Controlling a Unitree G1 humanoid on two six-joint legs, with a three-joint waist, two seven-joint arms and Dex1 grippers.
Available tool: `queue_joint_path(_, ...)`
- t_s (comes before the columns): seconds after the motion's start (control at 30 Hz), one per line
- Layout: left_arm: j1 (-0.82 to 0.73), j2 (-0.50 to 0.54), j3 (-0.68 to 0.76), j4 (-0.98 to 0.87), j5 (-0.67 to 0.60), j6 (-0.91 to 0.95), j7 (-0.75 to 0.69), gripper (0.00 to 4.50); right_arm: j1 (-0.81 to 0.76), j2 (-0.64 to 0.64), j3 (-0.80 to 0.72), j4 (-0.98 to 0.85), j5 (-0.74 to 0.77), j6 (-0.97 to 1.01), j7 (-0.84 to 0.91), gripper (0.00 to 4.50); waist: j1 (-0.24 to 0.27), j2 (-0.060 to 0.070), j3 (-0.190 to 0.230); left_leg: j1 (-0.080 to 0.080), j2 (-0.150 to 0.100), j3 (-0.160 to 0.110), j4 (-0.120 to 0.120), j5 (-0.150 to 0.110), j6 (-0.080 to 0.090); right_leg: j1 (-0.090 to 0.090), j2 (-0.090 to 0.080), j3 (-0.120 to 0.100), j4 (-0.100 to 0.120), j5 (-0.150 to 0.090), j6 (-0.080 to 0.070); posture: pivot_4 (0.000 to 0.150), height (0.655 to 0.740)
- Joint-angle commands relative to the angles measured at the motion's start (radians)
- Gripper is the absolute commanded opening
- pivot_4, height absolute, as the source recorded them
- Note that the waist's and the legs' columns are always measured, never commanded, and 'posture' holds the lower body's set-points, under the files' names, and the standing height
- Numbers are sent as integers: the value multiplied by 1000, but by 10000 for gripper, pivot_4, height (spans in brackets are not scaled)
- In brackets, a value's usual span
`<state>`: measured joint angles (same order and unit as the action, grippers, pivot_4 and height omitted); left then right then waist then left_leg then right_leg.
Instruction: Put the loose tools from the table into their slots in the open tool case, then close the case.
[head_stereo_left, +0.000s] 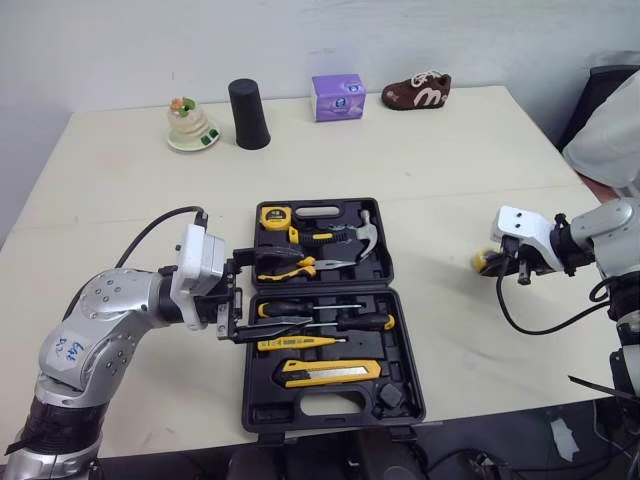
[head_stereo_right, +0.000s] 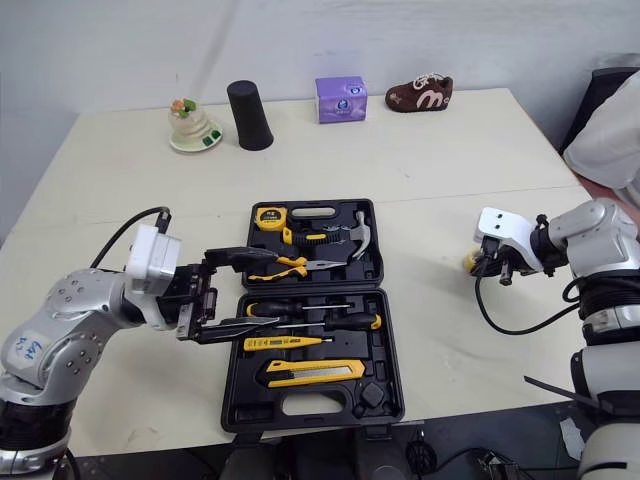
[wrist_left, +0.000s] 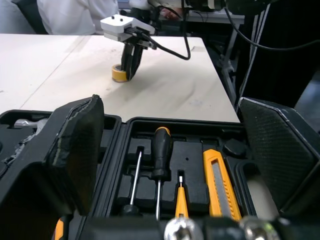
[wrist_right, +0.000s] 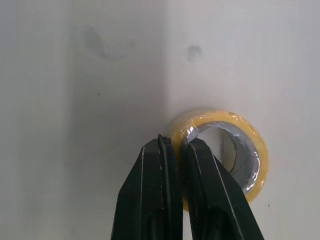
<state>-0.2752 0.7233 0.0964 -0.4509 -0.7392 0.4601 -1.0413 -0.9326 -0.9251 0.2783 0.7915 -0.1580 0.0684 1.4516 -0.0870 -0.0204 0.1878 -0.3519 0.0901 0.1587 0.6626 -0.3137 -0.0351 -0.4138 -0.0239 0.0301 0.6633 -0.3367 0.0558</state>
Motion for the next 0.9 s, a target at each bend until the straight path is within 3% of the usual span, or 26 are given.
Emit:
queue_joint_path(0.03,-37,22,9,17,-11,-16,-60,45000,15,-41,-28,-205,54,80,100,233,2,1,0,0,0,0,0,0,0,0,0,0,0,0,0,1500,7400)
queue_joint_path(0.13,-34,34,1,17,-3,-24,-97,45000,92,-85,-19,-445,129,180,152,233,3,1,0,0,0,0,0,-1,0,0,0,0,-1,0,0,1500,7400)
queue_joint_path(0.33,17,64,8,17,35,-84,-177,45000,196,-175,7,-1037,420,518,163,233,1,0,1,-3,1,0,-2,-2,0,-3,0,0,-2,0,0,1500,7400)
queue_joint_path(0.47,71,73,18,9,67,-179,-242,45000,226,-133,2,-1312,572,676,98,233,2,0,1,-3,3,0,-2,-2,-1,-3,1,-1,-2,-1,-1,1500,7400)
queue_joint_path(0.67,185,111,45,-15,65,-192,-269,45000,286,-96,76,-1473,589,699,27,233,4,-2,1,-3,1,0,-2,-5,3,-3,-1,-1,-3,-1,-2,1500,7400)
queue_joint_path(0.9,253,126,67,-65,57,-181,-240,45000,336,-106,181,-1474,491,601,28,233,4,-4,2,-4,1,1,-2,-6,5,-3,-2,-1,-5,-1,-2,1500,7400)
